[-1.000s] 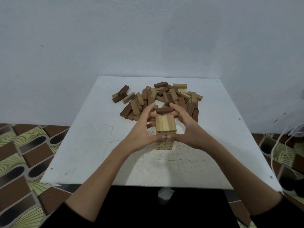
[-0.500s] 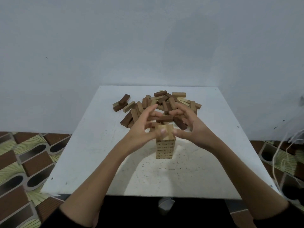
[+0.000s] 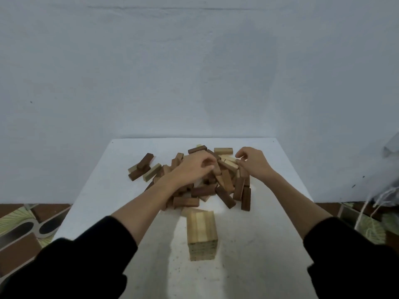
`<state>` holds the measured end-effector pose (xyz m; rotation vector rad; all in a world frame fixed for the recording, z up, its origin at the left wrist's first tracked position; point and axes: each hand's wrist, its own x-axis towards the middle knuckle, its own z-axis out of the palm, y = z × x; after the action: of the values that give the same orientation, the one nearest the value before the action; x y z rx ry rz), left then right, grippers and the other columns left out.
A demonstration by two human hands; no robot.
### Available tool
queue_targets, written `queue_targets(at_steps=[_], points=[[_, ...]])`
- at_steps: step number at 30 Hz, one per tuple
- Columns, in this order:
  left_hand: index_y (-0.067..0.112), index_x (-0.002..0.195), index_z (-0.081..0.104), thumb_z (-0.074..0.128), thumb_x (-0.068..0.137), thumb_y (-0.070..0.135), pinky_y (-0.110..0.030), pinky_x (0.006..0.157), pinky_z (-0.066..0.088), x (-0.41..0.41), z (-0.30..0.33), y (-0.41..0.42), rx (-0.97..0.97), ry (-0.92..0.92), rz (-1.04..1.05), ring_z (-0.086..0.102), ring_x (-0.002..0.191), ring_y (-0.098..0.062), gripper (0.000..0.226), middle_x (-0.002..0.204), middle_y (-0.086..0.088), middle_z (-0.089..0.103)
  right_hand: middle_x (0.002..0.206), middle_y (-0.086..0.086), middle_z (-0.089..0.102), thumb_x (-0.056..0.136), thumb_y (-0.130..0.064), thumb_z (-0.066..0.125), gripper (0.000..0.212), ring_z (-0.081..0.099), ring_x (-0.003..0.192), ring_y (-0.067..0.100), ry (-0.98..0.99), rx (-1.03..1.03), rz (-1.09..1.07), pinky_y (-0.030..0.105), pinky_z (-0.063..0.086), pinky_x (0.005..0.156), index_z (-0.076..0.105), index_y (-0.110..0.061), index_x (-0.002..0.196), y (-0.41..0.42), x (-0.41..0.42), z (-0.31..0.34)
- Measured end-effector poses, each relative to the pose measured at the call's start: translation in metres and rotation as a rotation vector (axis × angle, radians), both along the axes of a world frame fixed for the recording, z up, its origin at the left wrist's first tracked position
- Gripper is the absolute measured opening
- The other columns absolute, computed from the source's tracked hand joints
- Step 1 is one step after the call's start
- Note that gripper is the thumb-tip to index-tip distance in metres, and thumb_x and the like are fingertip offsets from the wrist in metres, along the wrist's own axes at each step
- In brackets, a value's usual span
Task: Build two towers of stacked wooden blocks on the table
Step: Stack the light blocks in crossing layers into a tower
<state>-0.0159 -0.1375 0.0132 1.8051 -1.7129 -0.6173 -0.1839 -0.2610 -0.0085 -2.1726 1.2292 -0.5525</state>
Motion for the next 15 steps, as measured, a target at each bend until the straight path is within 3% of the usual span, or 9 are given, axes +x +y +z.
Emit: queue_targets(at_steps=[3,5,7,10,15], points=[[0.008,0.116,0.063,0.056,0.092,0.015,-0.022,0.091,0.038,0.006,-0.007,-0.046,0.077,-0.158,-0.091,0.052,0.11,-0.018,0.025,0.116,-0.006,0.059,0.109,0.011,0.06,0.083,0.005,0.054,0.018,0.051,0.094,0.017,0.12,-0.025,0.037,0.017,0.036,0.074,0.065,-0.003,0.095,-0.028,0.015,-0.008],[0.006,0.116,0.061,0.056,0.093,0.017,-0.029,0.092,0.038,0.008,-0.01,-0.069,0.131,-0.247,-0.122,0.052,0.109,-0.023,0.027,0.115,-0.01,0.059,0.11,0.009,0.059,0.086,-0.001,0.053,0.018,0.053,0.103,0.021,0.237,-0.042,0.09,0.025,0.041,0.083,0.067,-0.006,0.097,-0.039,0.022,-0.014],[0.006,0.117,0.061,0.055,0.094,0.02,-0.032,0.094,0.04,0.009,-0.014,-0.087,0.176,-0.313,-0.14,0.053,0.109,-0.024,0.028,0.116,-0.011,0.059,0.113,0.006,0.059,0.089,-0.01,0.055,0.019,0.054,0.106,0.022,0.351,-0.045,0.136,0.029,0.044,0.086,0.07,-0.012,0.101,-0.047,0.028,-0.021],[0.004,0.111,0.065,0.051,0.096,0.019,-0.037,0.092,0.043,0.009,-0.021,-0.109,0.227,-0.37,-0.149,0.055,0.105,-0.025,0.025,0.111,-0.012,0.061,0.109,0.003,0.059,0.084,-0.016,0.065,0.014,0.055,0.102,0.02,0.404,-0.012,0.124,0.027,0.043,0.078,0.071,-0.017,0.097,-0.058,0.033,-0.028],[0.003,0.095,0.069,0.054,0.092,0.007,-0.032,0.073,0.044,0.009,-0.024,-0.133,0.273,-0.454,-0.155,0.058,0.091,-0.03,0.016,0.095,-0.013,0.059,0.1,0.004,0.055,0.08,-0.011,0.066,0.013,0.049,0.092,0.017,0.39,0.009,0.157,0.031,0.044,0.079,0.062,-0.01,0.092,-0.068,0.036,-0.029]])
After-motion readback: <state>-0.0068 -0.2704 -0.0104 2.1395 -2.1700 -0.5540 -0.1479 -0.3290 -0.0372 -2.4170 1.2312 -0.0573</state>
